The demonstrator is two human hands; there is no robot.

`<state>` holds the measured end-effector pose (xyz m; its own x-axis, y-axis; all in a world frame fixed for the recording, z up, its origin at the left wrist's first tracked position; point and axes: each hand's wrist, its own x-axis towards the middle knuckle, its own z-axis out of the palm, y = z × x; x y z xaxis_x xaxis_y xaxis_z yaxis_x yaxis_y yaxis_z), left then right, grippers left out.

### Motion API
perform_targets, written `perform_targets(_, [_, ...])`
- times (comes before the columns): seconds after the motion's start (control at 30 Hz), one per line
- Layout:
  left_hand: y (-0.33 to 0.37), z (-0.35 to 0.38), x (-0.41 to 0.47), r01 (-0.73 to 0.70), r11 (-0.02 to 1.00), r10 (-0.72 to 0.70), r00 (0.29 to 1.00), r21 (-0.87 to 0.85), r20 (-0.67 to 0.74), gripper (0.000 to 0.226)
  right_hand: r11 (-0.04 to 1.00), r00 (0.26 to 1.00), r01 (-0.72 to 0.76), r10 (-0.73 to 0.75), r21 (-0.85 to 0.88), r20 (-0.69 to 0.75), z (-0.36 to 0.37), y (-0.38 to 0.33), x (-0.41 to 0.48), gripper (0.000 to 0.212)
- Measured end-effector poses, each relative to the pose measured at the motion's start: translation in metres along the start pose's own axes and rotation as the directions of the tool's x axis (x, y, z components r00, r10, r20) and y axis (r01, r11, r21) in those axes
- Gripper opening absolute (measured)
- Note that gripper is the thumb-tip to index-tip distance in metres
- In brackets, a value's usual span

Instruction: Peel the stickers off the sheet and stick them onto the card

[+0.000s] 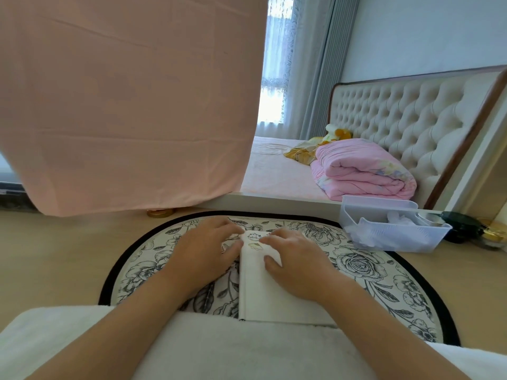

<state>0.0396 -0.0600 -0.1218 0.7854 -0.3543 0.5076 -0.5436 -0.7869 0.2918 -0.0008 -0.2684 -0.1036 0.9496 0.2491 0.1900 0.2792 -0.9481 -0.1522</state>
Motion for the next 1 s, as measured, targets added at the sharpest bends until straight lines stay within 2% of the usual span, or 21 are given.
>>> perform_targets(0.13, [-0.027, -0.009, 0.003, 0.129, 0.991, -0.129, 0.992, 0.039, 0.013, 0.028, 0.996, 0.997, 0.031, -0.025, 0.082, -0.076, -0.003, -0.015, 0.014, 0.037])
perform_targets(0.23, [-0.041, -0.009, 0.002, 0.175, 0.984, -0.177, 0.982, 0.036, 0.064, 0.029, 0.99, 0.996, 0.053, -0.044, 0.128, -0.075, -0.001, -0.029, 0.031, 0.033])
perform_targets(0.4, [-0.054, -0.004, 0.002, 0.182, 0.983, -0.183, 0.972, 0.018, 0.145, 0.027, 0.996, 0.998, 0.063, -0.063, 0.059, -0.004, 0.011, -0.051, 0.058, 0.032])
perform_targets(0.53, [-0.061, -0.004, 0.002, 0.194, 0.979, -0.181, 0.966, -0.058, 0.184, 0.028, 0.998, 0.998, 0.039, -0.036, -0.053, 0.043, 0.021, -0.061, 0.072, 0.043])
perform_targets(0.63, [-0.064, -0.006, 0.002, 0.192, 0.977, -0.171, 0.965, -0.09, 0.201, 0.029, 0.999, 0.999, -0.013, 0.011, 0.045, 0.05, 0.026, -0.058, 0.076, 0.04])
perform_targets(0.8, [-0.065, -0.006, 0.002, 0.199, 0.974, -0.18, 0.969, -0.106, 0.169, 0.026, 0.944, 0.993, -0.117, 0.108, 0.307, 0.046, 0.033, -0.05, 0.079, 0.021])
perform_targets(0.9, [-0.063, -0.005, 0.001, 0.199, 0.969, -0.175, 0.971, -0.144, 0.163, 0.021, 0.929, 0.992, -0.123, 0.103, 0.348, 0.074, 0.032, -0.047, 0.08, 0.011])
perform_targets(1.0, [-0.059, -0.005, 0.002, 0.229, 0.949, -0.199, 0.968, -0.218, 0.153, 0.013, 0.93, 0.992, -0.112, 0.083, 0.351, 0.095, 0.031, -0.045, 0.082, 0.015])
